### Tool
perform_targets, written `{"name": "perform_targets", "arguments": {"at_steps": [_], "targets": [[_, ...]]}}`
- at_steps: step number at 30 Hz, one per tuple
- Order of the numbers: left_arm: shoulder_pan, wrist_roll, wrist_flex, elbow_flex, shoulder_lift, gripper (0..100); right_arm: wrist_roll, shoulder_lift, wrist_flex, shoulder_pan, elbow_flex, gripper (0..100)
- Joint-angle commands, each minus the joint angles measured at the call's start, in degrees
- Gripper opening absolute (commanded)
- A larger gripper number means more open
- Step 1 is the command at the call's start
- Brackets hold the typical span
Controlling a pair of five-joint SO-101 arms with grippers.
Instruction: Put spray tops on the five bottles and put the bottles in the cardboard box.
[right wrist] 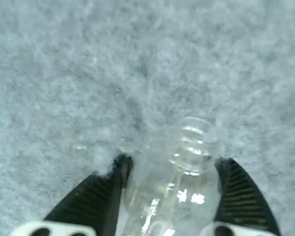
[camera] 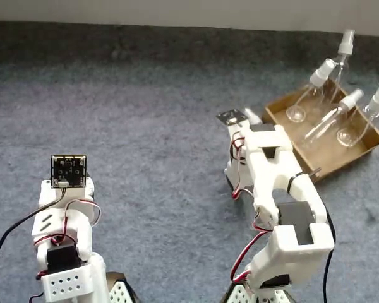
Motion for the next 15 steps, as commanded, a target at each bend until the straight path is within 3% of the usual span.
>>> {"name": "perform_targets", "arguments": {"at_steps": [1, 7, 15], "targets": [[0.9, -0.4, -0.8, 1.0, -0.4, 2, -0.5, -0.6, -1.4, -0.6, -2.0, 20.7], [0.9, -0.4, -0.8, 1.0, -0.4, 2, -0.8, -1.6, -2.2, -0.5, -2.0, 20.3], [0.9, -0.4, -0.8, 1.0, -0.4, 2, -0.9, -17.5, -2.3, -0.8, 0.6, 20.3]]}}
